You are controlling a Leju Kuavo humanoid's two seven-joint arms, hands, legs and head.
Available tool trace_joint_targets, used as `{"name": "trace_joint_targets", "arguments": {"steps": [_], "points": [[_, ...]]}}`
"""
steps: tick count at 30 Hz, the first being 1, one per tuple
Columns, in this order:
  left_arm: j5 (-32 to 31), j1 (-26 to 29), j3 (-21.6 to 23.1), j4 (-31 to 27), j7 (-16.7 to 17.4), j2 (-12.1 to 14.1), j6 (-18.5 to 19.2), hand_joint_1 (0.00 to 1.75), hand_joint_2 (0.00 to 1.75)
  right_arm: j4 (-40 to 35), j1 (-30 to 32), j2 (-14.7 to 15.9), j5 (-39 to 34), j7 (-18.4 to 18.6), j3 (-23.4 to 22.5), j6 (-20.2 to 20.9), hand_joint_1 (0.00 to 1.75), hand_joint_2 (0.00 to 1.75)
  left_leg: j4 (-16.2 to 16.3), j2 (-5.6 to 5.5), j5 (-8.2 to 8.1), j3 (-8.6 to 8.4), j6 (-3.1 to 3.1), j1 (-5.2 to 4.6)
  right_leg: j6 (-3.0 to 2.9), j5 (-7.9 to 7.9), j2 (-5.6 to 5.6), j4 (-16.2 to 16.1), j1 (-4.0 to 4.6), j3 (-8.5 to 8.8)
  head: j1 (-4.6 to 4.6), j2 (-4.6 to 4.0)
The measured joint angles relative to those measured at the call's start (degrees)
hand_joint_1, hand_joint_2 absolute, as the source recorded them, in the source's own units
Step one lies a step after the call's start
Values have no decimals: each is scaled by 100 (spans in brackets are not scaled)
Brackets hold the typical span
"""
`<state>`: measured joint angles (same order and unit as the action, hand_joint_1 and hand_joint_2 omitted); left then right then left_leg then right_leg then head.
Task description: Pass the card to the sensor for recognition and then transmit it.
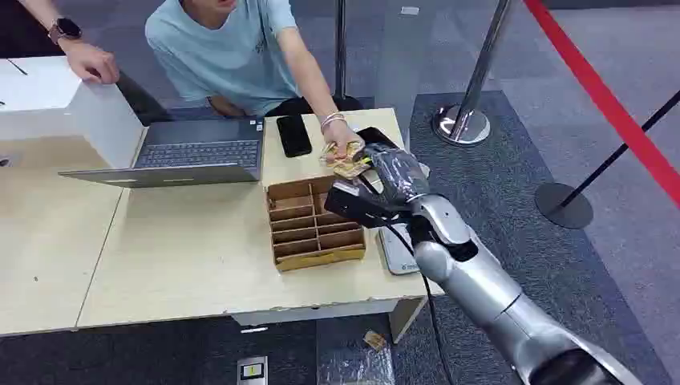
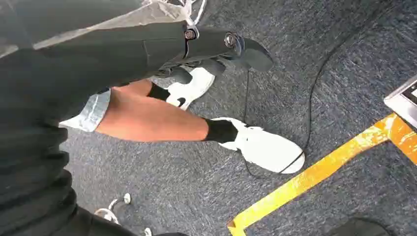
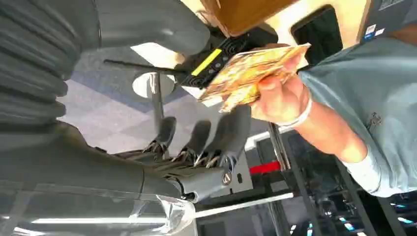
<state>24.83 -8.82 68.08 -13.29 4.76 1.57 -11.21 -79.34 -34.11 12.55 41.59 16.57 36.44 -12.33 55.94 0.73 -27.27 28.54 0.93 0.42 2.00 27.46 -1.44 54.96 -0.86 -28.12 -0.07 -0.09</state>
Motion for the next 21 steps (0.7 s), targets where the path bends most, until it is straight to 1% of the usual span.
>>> {"name": "trace_joint_targets", "arguments": {"steps": [1, 2, 4, 7, 11, 13, 16, 17, 18, 19, 21], "points": [[-17, 0, 0, 0, 0, -4, 6, 0, 175, 24, -35, -9, 19, 0, 15, 0, 63, 175, 0, 0, 0, 0, 0, 0, 0, 0, 0, 0, 0, 0, 0, 0], [-24, 0, 0, 0, 0, -7, 17, 0, 175, 39, -62, -17, 39, -2, 26, 0, 49, 175, 0, 0, 0, 0, 0, 0, 0, 0, 0, 0, 0, 0, 0, 0], [-46, 0, 0, 0, -2, -17, 20, 0, 175, 74, -111, -35, 76, 0, 57, 0, 42, 175, 0, 0, 0, 0, 0, 0, 0, 0, 0, 0, 0, 0, 0, 0], [-68, -1, 0, 0, -4, -22, 31, 0, 175, 109, -183, -48, 122, 0, 101, 39, 45, 175, 0, 0, 0, 0, 0, 0, 0, 0, 0, 0, 0, 0, 2, 0], [-89, -1, 0, 0, -22, -37, 37, 0, 175, 114, -340, -57, 173, 13, 122, 135, 42, 175, 0, 0, 0, 0, 0, 0, 0, 0, 0, 1, 0, 1, 0, 0], [-118, -1, 0, 0, -33, -44, 50, 0, 175, 138, -394, -83, 177, 17, 144, 173, 47, 175, 0, 0, 0, -1, 0, 0, 0, 0, 0, 0, 0, 0, 0, 0], [-133, -3, 0, 0, -39, -46, 50, 0, 175, 173, -405, -142, 190, 15, 195, 155, 80, 175, 0, 0, 0, 0, 0, 0, 0, 0, 0, 0, 0, 0, 0, 0], [-135, -6, 0, 0, -42, -46, 50, 0, 175, 197, -404, -168, 194, 7, 214, 136, 99, 175, 0, 0, 0, 0, 0, 0, 0, 0, 0, 1, 0, 0, 0, 0], [-135, -7, 0, 0, -42, -46, 50, 0, 175, 216, -404, -184, 194, -2, 232, 118, 141, 175, 0, 0, 0, 0, 0, 0, 0, 0, 0, 1, 0, 0, 0, 0], [-138, -6, 0, 0, -42, -46, 50, 0, 175, 227, -403, -197, 197, -9, 247, 99, 150, 175, 0, 0, 0, 0, 0, 0, 0, 0, 0, 1, 0, 0, 0, 0], [-142, 1, 0, 0, -42, -46, 66, 0, 175, 251, -399, -230, 219, -17, 262, 50, 161, 175, 0, 0, 0, 0, 0, 0, 0, 0, 0, 1, 0, 0, 0, 0]]}}
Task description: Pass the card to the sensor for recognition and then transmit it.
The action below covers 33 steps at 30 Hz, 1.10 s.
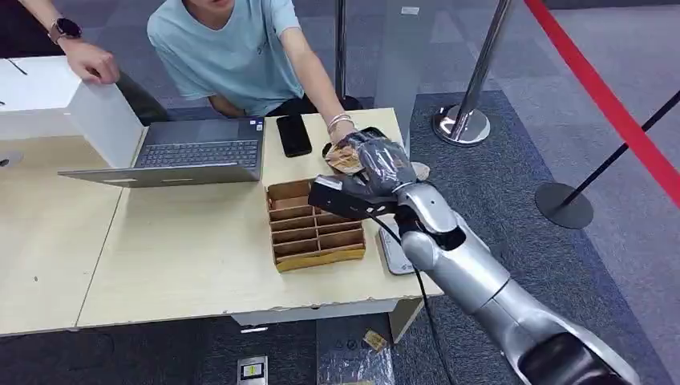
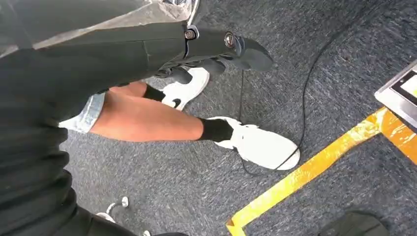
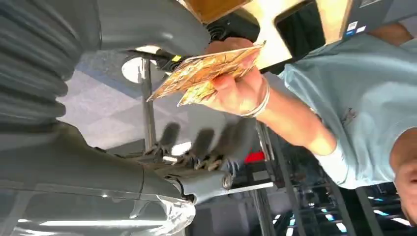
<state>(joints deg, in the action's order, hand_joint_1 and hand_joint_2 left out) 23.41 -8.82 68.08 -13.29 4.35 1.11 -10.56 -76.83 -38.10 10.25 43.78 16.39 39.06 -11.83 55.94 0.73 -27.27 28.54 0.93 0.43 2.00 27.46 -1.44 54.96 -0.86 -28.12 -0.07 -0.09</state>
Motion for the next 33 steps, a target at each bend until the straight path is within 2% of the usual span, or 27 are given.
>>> {"name": "trace_joint_targets", "arguments": {"steps": [3, 6, 16, 27, 33], "points": [[2, 21, 0, 0, -4, 0, 22, 0, 175, 24, 17, -26, 48, 2, 31, -43, 162, 175, 0, 0, 0, -1, 0, 0, 0, 0, 0, -1, 0, 0, -2, 0], [9, 66, 0, 0, -35, 0, 24, 0, 175, 24, 55, -41, 66, 31, 46, -61, 175, 175, 0, 0, 0, 0, 0, 0, 0, 0, 0, -1, 0, -1, 0, 0], [44, 117, 0, 0, -70, 0, 26, 0, 175, -92, 230, -20, 92, 120, 79, -74, 175, 175, 1, 0, 0, -2, 0, 0, 0, 0, 0, -2, 0, -3, 0, 0], [131, 169, -81, 0, -118, 0, 20, 0, 175, -610, 426, 258, 142, 352, -48, -48, 175, 175, 1, 0, 0, -1, 0, -1, 0, 0, 1, -4, 0, -7, 0, 0], [206, 181, -98, 0, -111, -2, 17, 0, 175, -769, 706, 453, -142, 422, -230, -66, 175, 175, 1, 0, -1, -2, 0, 0, 0, 0, 0, -5, 0, -6, 0, 0]]}}
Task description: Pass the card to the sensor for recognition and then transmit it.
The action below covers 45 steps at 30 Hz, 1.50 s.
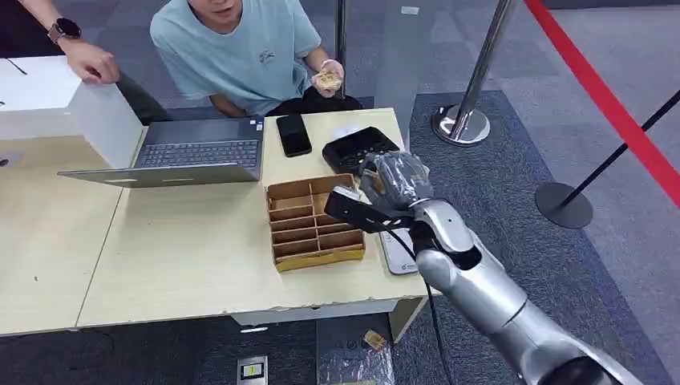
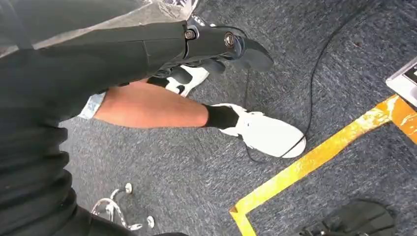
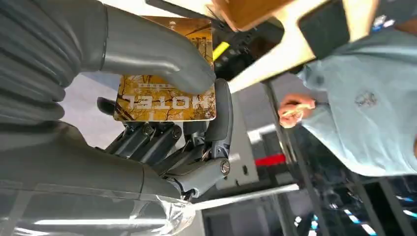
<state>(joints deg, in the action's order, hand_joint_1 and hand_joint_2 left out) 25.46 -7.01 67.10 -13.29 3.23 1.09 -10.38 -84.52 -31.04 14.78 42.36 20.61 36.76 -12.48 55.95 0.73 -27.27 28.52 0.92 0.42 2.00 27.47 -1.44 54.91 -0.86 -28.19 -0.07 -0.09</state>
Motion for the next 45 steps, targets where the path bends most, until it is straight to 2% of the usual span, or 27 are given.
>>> {"name": "trace_joint_targets", "arguments": {"steps": [9, 13, 20, 31, 45], "points": [[72, 10, -46, 0, 13, -4, -52, 0, 175, -4, 736, 253, -450, -94, -319, -380, 175, 175, -1, -1, -2, 2, -2, 0, 0, 0, 0, -2, 0, 2, 0, 0], [76, 17, -74, 0, 50, -4, -55, 0, 175, 140, 1145, 291, -622, -271, -457, -511, 175, 175, -2, -1, -3, 7, -2, 0, 1, 1, 0, -2, 0, 0, 0, 0], [94, 11, -136, 2, 77, -4, -96, 0, 175, 507, 1439, 277, -789, -540, -544, -732, 175, 175, -3, -1, -2, 6, -2, 0, 1, 1, 0, -2, 0, 1, 0, 0], [68, 5, -140, 2, 76, -2, -103, 0, 175, 1041, 1612, 100, -811, -737, -500, -876, 175, 175, -3, 0, -2, 6, -2, 0, 1, 1, 0, -2, 0, 1, 0, 0], [94, 6, -140, 2, 74, 4, -107, 0, 175, 1351, 1663, -18, -822, -743, -498, -914, 175, 175, -3, 0, -2, 5, -2, 0, 1, 1, 0, -2, 0, 1, 0, 0]]}}
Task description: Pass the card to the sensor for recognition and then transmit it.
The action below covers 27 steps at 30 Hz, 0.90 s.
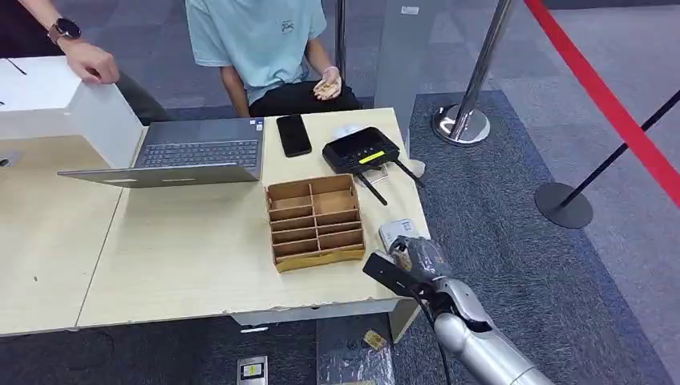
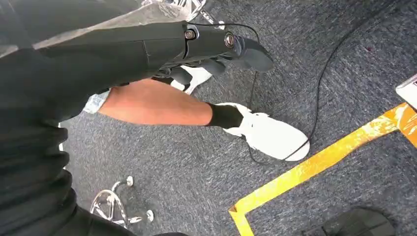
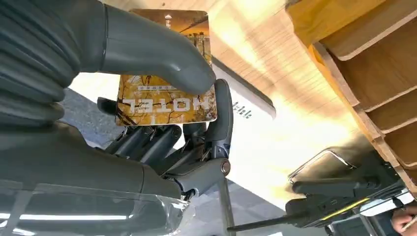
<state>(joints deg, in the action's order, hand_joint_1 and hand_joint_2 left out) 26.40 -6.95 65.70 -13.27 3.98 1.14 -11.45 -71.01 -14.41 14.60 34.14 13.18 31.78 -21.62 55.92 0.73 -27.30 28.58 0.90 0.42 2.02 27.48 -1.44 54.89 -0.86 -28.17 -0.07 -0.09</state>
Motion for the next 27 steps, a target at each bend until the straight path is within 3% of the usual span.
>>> {"name": "trace_joint_targets", "arguments": {"steps": [15, 27], "points": [[-42, 3, 0, 2, -20, 0, 4, 0, 175, -396, -335, 44, -55, 321, -2, 444, 175, 175, 1, 1, 1, 0, 0, 0, 0, 0, 0, 1, 0, 1, 0, 0], [-74, 5, 0, 2, -74, 0, 4, 0, 175, -699, -760, 210, -1266, 481, -63, 643, 175, 175, 1, 1, 0, 0, 0, 0, 0, 0, 0, 0, 0, 0, -2, 0]]}}
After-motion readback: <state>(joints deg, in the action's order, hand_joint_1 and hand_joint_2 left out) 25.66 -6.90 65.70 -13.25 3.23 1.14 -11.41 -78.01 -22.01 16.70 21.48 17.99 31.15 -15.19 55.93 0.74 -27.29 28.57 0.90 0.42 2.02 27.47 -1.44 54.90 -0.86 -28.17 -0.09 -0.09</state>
